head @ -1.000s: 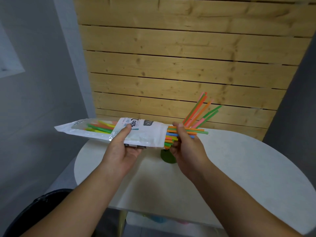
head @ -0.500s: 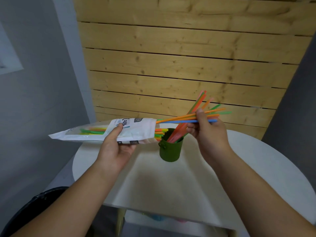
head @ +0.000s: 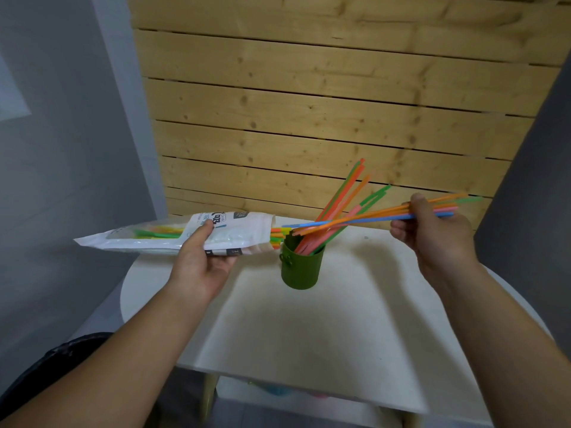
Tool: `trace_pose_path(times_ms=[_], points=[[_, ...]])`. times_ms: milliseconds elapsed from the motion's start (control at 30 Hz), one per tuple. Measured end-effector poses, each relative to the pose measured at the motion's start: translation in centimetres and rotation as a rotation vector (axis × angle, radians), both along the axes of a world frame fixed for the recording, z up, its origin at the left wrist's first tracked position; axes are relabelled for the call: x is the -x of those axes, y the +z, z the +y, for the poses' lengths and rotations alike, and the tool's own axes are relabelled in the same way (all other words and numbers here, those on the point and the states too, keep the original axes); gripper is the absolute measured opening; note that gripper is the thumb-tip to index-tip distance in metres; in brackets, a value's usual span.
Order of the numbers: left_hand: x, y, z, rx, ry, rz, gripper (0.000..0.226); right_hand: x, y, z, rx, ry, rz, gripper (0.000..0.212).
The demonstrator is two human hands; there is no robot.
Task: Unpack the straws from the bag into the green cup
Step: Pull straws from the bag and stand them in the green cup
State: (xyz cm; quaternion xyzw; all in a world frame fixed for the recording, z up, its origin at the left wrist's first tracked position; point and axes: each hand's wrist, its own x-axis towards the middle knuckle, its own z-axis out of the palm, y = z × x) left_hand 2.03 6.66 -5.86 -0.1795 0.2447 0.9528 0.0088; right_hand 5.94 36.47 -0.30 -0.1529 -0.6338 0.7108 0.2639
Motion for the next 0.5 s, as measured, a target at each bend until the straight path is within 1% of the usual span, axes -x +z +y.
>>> trace_pose_path(times_ms=[67, 167, 367, 433, 500], points=[[-0.1, -0.1, 0.0, 0.004, -0.007, 0.002, 0.039, -0.1, -0.1, -0.3, -0.079, -0.010, -0.026, 0.026], [-0.2, -0.1, 0.1, 0.012, -0.015, 0.007, 0.040, -0.1, 0.2, -0.9, -0.137, -0.031, -0.041, 0.028], [-0.4, 0.1, -0.1, 0.016, -0.016, 0.004, 0.035, -0.1, 1.0, -1.9, -0.291, -0.028, -0.031, 0.032], [-0.4, 0.2, -0.2, 0.012, -0.008, 0.004, 0.034, 0.1, 1.4, -1.8, -0.295, -0.038, -0.015, 0.033], [-0.4, 0.2, -0.5, 0.012, 0.004, 0.007, 0.033, 0.3, 1.7, -1.3, -0.235, -0.063, -0.006, 0.033]])
